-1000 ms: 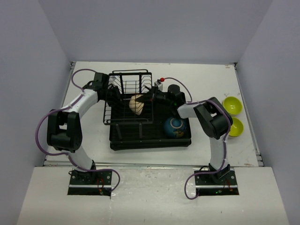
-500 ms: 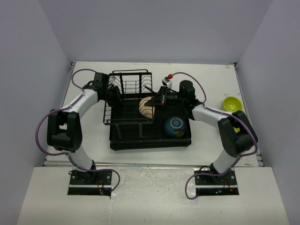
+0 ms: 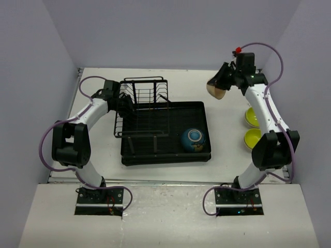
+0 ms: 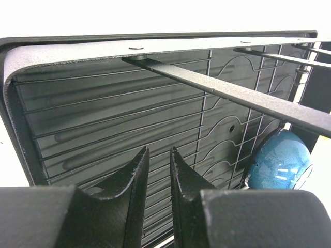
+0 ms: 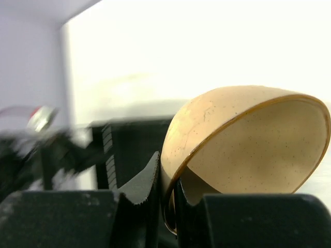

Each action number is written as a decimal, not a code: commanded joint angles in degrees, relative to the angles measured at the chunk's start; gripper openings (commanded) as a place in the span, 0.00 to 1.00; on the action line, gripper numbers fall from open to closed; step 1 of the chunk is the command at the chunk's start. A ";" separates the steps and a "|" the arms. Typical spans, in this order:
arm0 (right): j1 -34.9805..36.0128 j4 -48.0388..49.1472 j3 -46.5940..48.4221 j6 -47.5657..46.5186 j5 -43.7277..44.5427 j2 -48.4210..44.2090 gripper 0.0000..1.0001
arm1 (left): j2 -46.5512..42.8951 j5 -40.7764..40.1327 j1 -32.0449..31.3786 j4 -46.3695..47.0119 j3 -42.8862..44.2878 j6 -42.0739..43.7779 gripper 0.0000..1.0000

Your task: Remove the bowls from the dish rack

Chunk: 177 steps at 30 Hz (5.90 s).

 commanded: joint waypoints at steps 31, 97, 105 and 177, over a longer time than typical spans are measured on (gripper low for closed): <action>-3.49 -15.43 -8.42 -13.11 39.67 17.61 0.06 | 0.11 0.22 -1.09 -1.01 -0.57 -0.18 0.47; 28.50 -25.18 -8.60 0.96 23.50 -4.45 0.00 | -9.12 6.54 -1.27 -2.86 -10.06 6.50 0.27; 28.77 -26.85 -5.52 0.69 25.07 -2.69 0.00 | -9.12 6.63 -1.27 -2.86 -9.97 6.33 0.27; 18.39 -5.42 -0.41 -4.68 -9.80 12.17 0.94 | -0.24 7.16 -2.67 -2.86 -7.16 6.15 0.54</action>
